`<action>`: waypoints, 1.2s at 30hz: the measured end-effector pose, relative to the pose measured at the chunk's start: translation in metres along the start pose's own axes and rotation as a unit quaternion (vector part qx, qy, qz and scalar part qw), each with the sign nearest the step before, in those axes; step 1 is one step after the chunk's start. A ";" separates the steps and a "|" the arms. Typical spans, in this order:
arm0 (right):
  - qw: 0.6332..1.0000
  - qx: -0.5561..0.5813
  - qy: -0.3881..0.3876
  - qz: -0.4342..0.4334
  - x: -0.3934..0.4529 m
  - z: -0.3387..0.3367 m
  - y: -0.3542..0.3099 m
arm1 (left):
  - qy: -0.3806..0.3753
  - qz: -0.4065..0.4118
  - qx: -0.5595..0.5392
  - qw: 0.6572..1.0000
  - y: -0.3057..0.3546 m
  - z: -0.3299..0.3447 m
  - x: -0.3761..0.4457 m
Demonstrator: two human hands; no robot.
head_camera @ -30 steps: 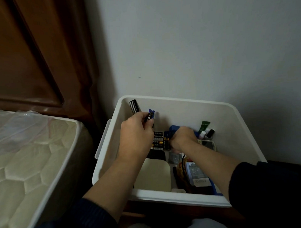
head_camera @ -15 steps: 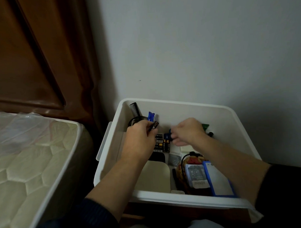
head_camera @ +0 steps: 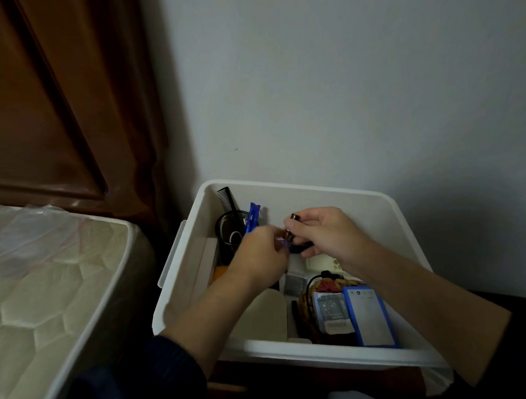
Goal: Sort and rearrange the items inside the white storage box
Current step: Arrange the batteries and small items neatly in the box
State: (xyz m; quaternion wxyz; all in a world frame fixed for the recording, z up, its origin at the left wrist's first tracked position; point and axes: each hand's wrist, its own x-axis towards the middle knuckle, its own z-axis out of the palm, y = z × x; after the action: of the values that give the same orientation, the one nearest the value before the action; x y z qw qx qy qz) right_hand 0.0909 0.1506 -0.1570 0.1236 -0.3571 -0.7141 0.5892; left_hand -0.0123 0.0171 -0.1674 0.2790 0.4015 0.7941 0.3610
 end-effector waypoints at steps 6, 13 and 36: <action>0.981 -0.151 0.121 0.032 0.013 -0.012 0.034 | -0.251 0.017 0.322 0.913 0.003 0.026 0.003; 0.982 -0.150 0.103 0.045 0.021 -0.005 0.055 | -0.321 0.011 0.423 0.847 0.005 0.043 0.010; 0.881 -0.454 0.097 0.089 0.050 0.035 0.055 | -0.340 -0.018 0.359 0.869 0.004 0.038 0.012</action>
State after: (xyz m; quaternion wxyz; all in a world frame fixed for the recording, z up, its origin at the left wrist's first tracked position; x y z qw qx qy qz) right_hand 0.0538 0.1598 -0.2305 -0.0359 -0.4915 -0.8532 0.1708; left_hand 0.0116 0.0418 -0.1883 0.3746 0.5579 0.7319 -0.1129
